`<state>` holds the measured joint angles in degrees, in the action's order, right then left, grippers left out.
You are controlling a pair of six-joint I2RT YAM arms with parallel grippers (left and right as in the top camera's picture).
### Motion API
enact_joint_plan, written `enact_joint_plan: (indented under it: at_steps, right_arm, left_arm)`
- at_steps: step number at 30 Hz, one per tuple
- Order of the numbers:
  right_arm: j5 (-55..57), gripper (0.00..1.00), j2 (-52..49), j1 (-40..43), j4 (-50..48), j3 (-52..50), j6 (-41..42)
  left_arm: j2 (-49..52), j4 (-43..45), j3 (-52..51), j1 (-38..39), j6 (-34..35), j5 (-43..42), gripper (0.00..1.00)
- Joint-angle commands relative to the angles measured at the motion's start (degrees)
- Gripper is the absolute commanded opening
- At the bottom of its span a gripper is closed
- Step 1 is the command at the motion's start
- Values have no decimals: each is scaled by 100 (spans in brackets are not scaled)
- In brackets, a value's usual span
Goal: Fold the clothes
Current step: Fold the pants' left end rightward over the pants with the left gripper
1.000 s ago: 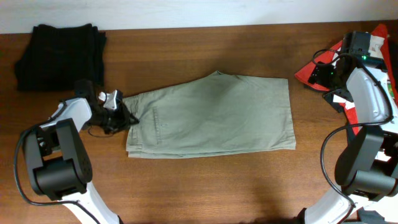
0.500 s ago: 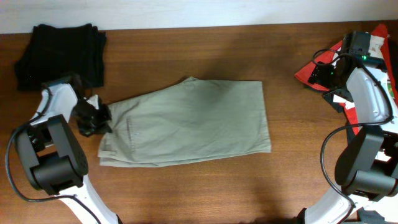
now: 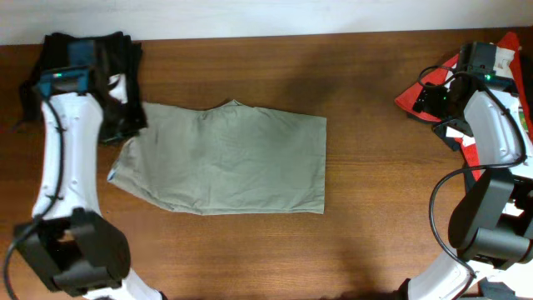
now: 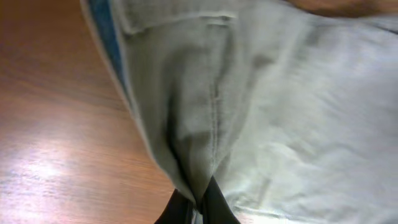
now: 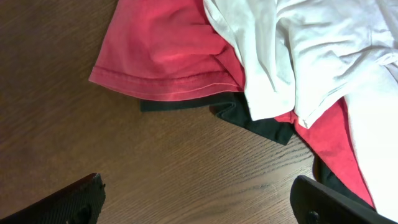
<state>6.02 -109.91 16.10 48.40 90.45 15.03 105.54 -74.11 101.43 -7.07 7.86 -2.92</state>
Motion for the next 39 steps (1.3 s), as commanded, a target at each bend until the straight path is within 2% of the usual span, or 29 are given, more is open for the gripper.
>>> enact_joint_plan:
  at_steps: [1, 12, 21, 35, 37, 39]
  right_arm:
    - [48, 99, -9, 7, 0, 85, 63]
    - [48, 99, -9, 7, 0, 85, 63]
    - [48, 99, -9, 7, 0, 85, 63]
    - [48, 99, -9, 7, 0, 85, 63]
    - [48, 99, -9, 7, 0, 85, 63]
    - [48, 98, -9, 4, 0, 85, 63]
  left_arm:
    - [-302, 59, 107, 660, 197, 37, 1]
    - [-162, 807, 96, 2251, 568, 17, 1]
    - [-164, 1156, 118, 2806, 625, 61, 1]
    - [-131, 1069, 76, 3836, 627, -214, 1]
    - [-118, 1049, 52, 3847, 629, -59, 1]
    - [-120, 966, 42, 3786, 879, 730, 1]
